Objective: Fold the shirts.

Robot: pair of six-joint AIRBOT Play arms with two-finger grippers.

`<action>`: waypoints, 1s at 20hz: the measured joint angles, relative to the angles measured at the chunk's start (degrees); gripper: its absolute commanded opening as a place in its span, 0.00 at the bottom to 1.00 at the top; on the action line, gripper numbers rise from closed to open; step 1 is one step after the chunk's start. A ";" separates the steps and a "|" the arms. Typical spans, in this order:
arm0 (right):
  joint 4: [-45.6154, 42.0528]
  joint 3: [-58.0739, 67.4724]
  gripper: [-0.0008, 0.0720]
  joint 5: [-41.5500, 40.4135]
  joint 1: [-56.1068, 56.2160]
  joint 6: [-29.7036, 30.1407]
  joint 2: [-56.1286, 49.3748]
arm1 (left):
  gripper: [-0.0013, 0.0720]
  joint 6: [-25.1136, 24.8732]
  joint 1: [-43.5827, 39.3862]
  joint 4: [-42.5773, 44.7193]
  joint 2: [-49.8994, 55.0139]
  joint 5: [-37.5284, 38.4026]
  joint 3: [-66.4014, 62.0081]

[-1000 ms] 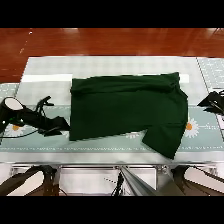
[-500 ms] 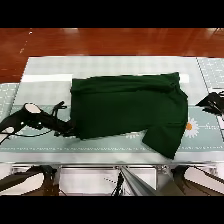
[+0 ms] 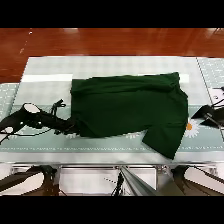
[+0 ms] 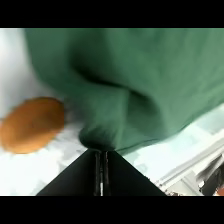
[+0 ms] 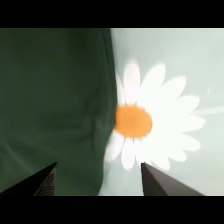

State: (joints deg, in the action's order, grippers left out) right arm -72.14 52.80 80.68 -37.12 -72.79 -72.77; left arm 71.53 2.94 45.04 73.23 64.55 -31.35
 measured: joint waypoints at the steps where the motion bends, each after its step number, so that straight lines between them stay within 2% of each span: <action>1: -0.17 -1.68 0.82 -0.74 0.00 0.35 0.00 | 0.04 -0.15 0.66 -0.35 -0.72 0.33 0.00; 3: -0.79 -4.48 0.74 -2.29 0.00 0.81 0.00 | 0.04 -0.68 1.55 -0.55 -1.60 1.27 0.00; 6: 0.46 -7.91 0.74 -5.25 0.24 1.07 0.00 | 0.04 -1.31 2.23 -0.81 -2.19 1.60 0.00; 7: 0.94 -9.16 0.71 -6.32 0.63 1.18 0.00 | 0.04 -1.49 2.34 -0.92 -2.29 1.81 0.00; 12: 3.06 -13.33 0.10 -11.78 5.22 1.18 0.07 | 0.04 -1.77 2.58 -1.07 -2.51 1.92 -0.17; 13: 3.43 -13.31 0.05 -12.85 6.29 0.94 0.07 | 0.04 -2.01 2.62 -1.07 -2.51 1.88 -0.59; 17: 4.20 -8.20 0.05 -12.37 8.48 0.57 0.85 | 0.04 -2.89 4.07 -1.09 -2.54 3.41 -6.23; 20: 8.66 -0.50 0.05 -10.78 9.05 1.31 3.19 | 0.04 -3.19 5.25 -1.31 -2.73 6.08 -14.75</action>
State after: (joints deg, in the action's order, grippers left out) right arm -63.48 52.29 69.91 -28.08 -71.48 -69.58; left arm 68.34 8.19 43.72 70.50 70.63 -46.11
